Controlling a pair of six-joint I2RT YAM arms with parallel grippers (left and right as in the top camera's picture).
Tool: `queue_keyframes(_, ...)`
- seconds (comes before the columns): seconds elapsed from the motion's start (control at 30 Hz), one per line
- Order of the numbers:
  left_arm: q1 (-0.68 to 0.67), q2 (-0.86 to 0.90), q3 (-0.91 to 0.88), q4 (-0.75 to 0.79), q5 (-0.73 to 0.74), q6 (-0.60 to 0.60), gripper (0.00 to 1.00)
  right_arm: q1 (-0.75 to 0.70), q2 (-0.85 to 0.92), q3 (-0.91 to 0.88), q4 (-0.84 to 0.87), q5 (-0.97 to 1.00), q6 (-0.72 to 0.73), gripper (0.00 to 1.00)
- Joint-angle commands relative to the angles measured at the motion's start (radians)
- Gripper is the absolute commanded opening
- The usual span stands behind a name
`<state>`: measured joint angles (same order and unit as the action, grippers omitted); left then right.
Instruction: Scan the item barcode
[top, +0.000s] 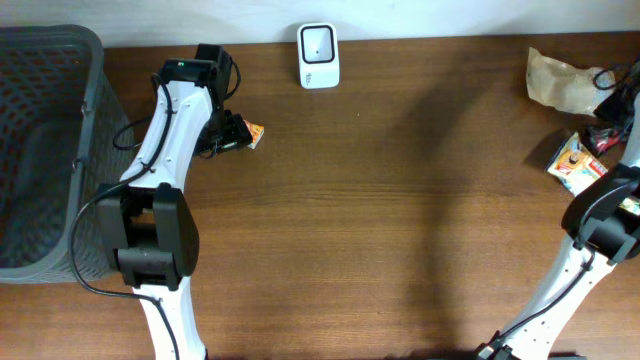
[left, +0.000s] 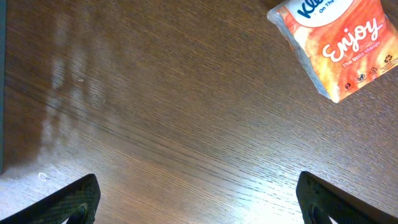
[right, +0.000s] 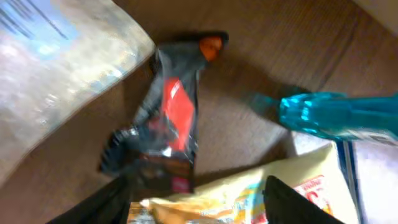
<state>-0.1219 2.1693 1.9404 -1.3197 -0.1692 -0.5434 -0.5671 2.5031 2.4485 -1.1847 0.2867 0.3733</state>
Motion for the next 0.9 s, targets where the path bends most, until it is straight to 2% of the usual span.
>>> queue_keyframes(0.0,0.000,-0.002,0.005,-0.001,-0.004,-0.010,0.99,-0.010,-0.082,0.022,-0.046,-0.007,0.009,0.68)
queue_keyframes(0.23,0.000,-0.002,0.005,-0.001,-0.004,-0.010,0.99,0.025,-0.240,0.028,-0.114,-0.335,-0.005,0.81)
queue_keyframes(0.37,0.000,-0.002,0.005,-0.001,-0.004,-0.010,0.99,0.100,-0.327,0.028,-0.130,-0.671,-0.166,0.84)
queue_keyframes(0.43,0.000,-0.002,0.005,-0.001,-0.004,-0.010,0.99,0.163,-0.338,0.028,-0.155,-0.778,-0.204,0.93)
queue_keyframes(0.5,0.000,-0.002,0.005,-0.001,-0.004,-0.010,0.99,0.244,-0.336,0.021,-0.194,-0.792,-0.205,0.99)
queue_keyframes(0.67,0.000,-0.002,0.005,-0.001,-0.004,-0.010,0.99,0.393,-0.336,0.006,-0.196,-0.745,-0.205,0.99)
queue_keyframes(0.87,0.000,-0.002,0.005,0.009,0.013,-0.010,0.99,0.503,-0.336,0.006,-0.196,-0.700,-0.205,0.99)
